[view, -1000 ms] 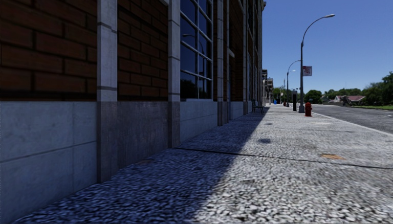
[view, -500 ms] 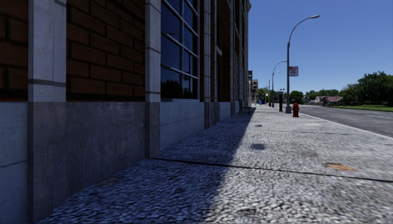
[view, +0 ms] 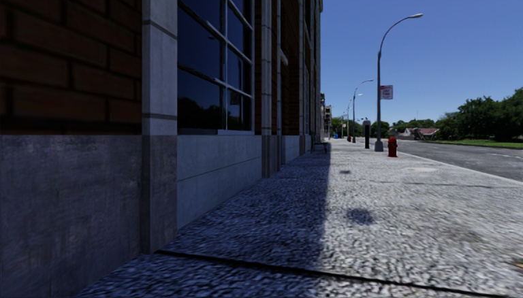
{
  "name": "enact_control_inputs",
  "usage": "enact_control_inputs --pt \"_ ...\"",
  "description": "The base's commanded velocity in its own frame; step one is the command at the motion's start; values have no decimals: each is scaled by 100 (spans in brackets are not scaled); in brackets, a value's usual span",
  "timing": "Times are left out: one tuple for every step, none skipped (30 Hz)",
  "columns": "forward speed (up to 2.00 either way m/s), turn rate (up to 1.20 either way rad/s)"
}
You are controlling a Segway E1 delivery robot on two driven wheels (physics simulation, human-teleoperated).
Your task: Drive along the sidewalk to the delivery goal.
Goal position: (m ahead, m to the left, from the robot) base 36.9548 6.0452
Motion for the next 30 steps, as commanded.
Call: enact_control_inputs --pt "200 -36" --pt "200 -36" --pt "200 -36" --pt "200 -36" --pt "200 -36" --pt "200 -36" --pt "200 -36" --pt "200 -36" --pt "200 -36" --pt "200 -36" --pt "200 -36" --pt "200 -36" --pt "200 -36" --pt "200 -36" --pt "200 -36" --pt "200 -36" --pt "200 -36" --pt "200 -36" --pt "200 -36" --pt "200 -36" --pt "200 -36" --pt "200 -36" --pt "200 -36" --pt "200 -36" --pt "200 -36" --pt "200 -36" --pt "200 -36" --pt "200 -36" --pt "200 -36" --pt "200 -36"
